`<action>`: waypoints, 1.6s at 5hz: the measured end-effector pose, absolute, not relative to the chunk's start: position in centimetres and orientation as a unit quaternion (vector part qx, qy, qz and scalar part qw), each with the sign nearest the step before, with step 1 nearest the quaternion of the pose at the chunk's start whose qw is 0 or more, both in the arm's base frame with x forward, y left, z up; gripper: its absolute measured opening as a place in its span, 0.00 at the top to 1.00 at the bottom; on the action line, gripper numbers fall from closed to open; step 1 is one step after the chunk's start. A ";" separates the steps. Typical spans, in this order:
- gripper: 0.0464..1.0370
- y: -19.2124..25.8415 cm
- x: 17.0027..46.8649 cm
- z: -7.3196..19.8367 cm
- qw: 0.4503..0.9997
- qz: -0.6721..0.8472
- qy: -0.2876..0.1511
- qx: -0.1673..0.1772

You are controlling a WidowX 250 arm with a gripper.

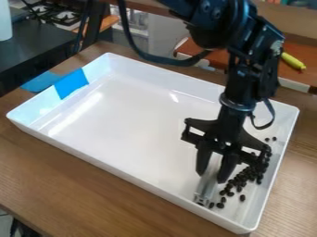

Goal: Sweep into pile

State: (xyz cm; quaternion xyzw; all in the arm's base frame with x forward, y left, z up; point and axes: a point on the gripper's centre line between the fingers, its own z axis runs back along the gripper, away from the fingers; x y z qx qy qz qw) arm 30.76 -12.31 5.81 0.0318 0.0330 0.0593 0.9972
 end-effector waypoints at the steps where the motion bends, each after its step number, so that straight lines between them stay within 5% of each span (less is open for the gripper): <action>1: 0.71 -13.5 30.6 6.0 0.998 0.057 0.028 0.025; 3: 0.71 -11.6 31.2 8.6 0.997 0.079 0.019 -0.007; 5: 0.71 -2.7 33.5 13.7 0.998 0.048 0.009 -0.050; 8: 0.71 11.3 33.3 10.3 0.999 -0.001 -0.003 -0.034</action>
